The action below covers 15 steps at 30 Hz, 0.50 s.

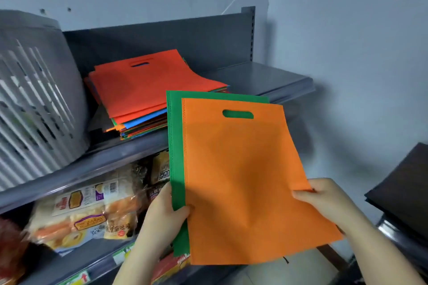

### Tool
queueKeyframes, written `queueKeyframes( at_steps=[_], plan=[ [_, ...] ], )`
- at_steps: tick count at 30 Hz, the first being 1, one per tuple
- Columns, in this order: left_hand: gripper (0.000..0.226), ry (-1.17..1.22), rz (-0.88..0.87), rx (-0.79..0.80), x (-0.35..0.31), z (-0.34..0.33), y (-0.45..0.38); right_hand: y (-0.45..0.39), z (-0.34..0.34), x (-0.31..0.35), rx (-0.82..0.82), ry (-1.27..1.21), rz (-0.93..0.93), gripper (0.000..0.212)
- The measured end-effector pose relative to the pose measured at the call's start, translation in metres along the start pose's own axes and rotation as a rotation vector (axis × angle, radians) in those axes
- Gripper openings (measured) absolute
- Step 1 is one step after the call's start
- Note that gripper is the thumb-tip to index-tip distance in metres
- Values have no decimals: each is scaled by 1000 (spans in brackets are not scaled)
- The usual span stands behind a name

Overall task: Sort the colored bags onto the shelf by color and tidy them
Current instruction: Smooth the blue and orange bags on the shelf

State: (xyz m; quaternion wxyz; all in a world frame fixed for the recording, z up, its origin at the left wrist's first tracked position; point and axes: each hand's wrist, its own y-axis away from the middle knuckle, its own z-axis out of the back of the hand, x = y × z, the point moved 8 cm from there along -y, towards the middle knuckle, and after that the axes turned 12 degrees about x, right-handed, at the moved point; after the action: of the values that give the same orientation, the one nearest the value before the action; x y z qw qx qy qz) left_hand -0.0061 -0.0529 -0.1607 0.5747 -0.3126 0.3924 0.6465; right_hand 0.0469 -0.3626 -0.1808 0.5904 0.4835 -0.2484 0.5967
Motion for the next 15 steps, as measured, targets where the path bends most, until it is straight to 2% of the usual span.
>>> queueKeyframes(
  at_steps=[2,8,11,15],
  plan=[
    [38,-54,-70,15,-8,-20,-4,23,9,-21,-95,12,-11,25],
    [52,-133,-219,220,-31,-83,-11,96,44,-66,-297,-76,-84,22],
    [62,-125,-374,267,-57,-111,-4,136,60,-79,-360,-124,-102,17],
    [57,10,-467,285,-81,-144,11,192,77,-94,-471,-201,-100,14]
  ],
)
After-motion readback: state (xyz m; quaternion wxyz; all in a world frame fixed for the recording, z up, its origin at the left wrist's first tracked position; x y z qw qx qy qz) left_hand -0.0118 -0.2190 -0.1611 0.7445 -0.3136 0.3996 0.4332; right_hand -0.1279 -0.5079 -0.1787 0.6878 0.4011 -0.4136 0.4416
